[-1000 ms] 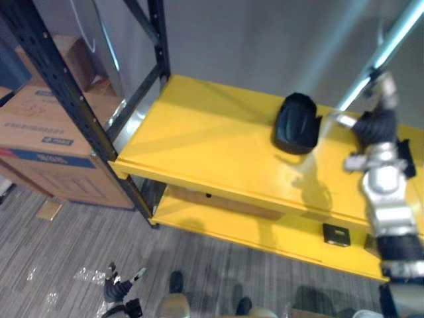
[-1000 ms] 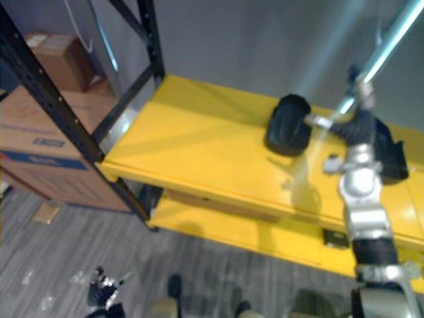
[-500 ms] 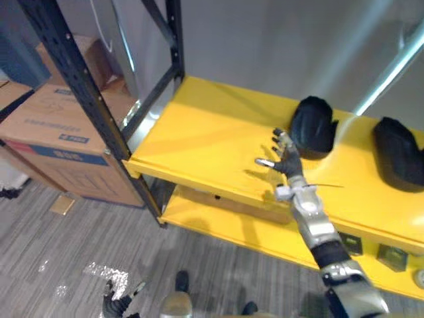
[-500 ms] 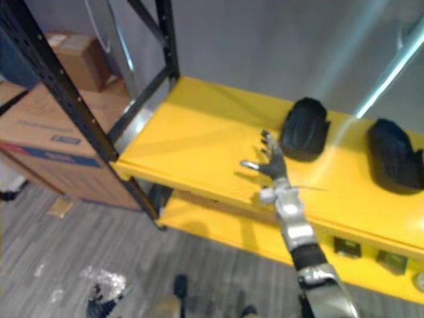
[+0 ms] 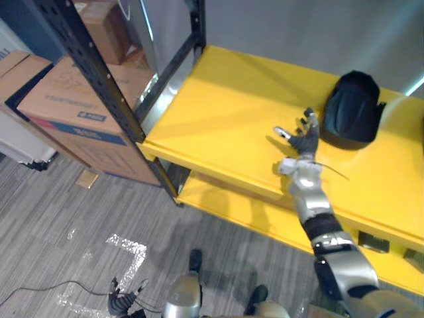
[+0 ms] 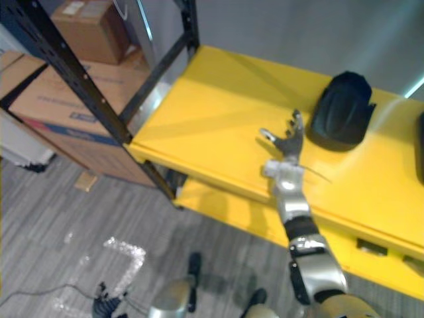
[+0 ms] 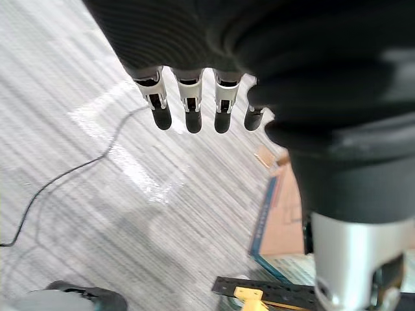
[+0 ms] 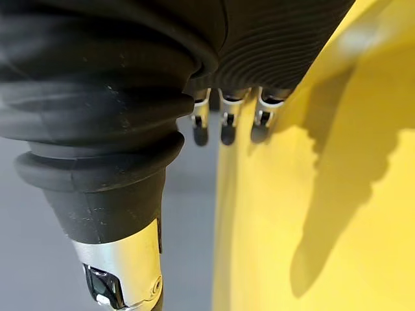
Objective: Walk over and take plastic housings, then place them on the shelf
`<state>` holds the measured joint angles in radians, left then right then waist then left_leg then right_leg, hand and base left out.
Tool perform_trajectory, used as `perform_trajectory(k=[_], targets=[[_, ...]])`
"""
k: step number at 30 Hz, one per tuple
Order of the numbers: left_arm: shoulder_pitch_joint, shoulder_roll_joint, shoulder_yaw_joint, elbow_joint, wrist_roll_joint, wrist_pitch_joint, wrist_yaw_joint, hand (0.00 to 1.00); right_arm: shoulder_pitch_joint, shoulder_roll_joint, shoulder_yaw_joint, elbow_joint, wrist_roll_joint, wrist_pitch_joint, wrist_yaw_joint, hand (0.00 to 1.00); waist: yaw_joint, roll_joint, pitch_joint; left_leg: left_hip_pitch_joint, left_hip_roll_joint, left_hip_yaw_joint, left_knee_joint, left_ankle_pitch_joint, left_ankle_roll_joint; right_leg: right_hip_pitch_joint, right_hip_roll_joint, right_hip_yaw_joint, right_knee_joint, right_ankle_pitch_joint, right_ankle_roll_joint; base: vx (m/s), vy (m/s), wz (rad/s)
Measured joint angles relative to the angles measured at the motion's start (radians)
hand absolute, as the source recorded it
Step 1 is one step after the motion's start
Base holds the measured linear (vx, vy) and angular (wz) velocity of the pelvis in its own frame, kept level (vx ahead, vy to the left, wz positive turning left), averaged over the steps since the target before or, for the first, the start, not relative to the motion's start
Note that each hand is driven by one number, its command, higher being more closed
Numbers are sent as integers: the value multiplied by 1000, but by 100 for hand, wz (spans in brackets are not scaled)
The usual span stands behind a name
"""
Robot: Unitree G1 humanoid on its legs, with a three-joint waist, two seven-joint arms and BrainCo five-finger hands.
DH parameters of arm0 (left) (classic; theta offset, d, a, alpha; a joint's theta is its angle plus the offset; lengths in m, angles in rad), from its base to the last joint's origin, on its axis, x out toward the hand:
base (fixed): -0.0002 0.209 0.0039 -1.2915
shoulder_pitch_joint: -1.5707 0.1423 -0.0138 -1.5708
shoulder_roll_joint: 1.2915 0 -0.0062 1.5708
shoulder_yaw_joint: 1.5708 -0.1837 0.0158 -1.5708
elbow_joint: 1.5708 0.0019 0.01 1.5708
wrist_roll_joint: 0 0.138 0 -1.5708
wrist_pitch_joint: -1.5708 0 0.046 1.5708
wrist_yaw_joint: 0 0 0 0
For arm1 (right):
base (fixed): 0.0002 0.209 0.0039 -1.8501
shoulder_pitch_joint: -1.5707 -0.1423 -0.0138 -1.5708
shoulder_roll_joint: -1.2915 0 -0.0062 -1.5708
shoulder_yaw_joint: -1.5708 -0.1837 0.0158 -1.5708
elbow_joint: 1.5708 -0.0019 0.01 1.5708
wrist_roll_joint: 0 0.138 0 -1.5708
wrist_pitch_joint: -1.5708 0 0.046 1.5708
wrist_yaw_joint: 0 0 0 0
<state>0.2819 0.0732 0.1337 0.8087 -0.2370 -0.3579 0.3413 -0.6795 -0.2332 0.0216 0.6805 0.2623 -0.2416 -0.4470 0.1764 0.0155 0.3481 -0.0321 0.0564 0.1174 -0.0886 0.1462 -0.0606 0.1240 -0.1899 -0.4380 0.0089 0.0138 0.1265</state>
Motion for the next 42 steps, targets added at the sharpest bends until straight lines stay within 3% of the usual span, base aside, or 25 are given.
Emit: perform_trajectory(k=[10,42], targets=[[-10,-4,-2,-2,0,-10,-11,0,0,24,-26,-4,-2,-21,-79,0,-2,-2,20,21,-6,-1,0,0,1,21,-6,-1,-2,2,15,5,1,1],[-11,-4,-29,-1,0,-7,-14,0,12,27,-59,-18,-2,-26,-94,0,-4,-2,32,33,-6,1,-1,-2,1,35,-6,1,-1,-9,18,0,0,0]])
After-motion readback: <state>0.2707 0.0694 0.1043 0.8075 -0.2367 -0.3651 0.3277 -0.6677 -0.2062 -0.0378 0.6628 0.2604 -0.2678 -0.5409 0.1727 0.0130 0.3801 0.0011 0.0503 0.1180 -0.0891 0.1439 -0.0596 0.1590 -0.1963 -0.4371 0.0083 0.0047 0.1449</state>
